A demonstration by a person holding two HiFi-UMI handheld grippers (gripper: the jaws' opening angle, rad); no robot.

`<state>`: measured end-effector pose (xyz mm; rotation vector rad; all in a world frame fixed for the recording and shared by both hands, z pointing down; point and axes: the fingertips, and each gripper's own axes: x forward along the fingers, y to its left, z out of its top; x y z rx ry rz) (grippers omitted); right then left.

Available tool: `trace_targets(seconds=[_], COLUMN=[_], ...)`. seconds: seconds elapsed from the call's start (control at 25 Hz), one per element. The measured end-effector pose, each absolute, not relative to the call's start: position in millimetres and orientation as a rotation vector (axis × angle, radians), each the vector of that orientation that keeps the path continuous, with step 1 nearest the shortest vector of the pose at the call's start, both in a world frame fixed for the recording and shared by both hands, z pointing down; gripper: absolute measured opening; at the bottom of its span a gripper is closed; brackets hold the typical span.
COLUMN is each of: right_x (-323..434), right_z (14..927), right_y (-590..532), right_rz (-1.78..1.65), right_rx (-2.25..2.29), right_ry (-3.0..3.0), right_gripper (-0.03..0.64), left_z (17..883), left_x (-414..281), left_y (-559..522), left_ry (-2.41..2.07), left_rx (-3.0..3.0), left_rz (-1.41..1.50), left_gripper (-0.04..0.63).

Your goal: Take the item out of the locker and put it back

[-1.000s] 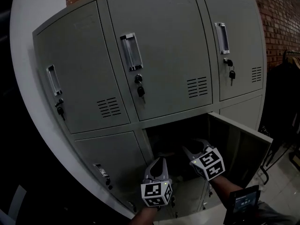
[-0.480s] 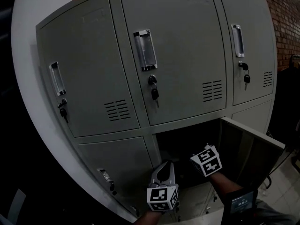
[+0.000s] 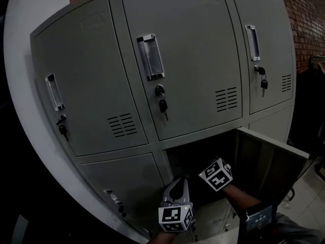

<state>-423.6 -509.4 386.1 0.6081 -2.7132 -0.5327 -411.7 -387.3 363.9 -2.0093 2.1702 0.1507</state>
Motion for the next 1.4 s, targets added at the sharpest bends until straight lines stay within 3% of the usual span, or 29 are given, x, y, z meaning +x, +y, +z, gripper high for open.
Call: trace_targets(seconds=[0.36, 0.64, 1.4], right_x=[-432, -431, -384], right_z=[404, 398, 361], right_y=[-506, -502, -477], right_rz=[-0.686, -0.645, -0.453], right_rx=[0.577, 0.599, 0.733], right_ry=[-2.560, -2.638, -2.935], right_gripper=[0.103, 0.197, 0.184], left_z=[361, 361, 361], left_x=[-413, -414, -416], left_y=[-383, -378, -376], left_ry=[2.173, 2.178, 2.177], left_rx=[-2.008, -2.000, -2.030], left_rz=[0.164, 0.167, 0.188], left_gripper=[-0.002, -0.002, -0.002])
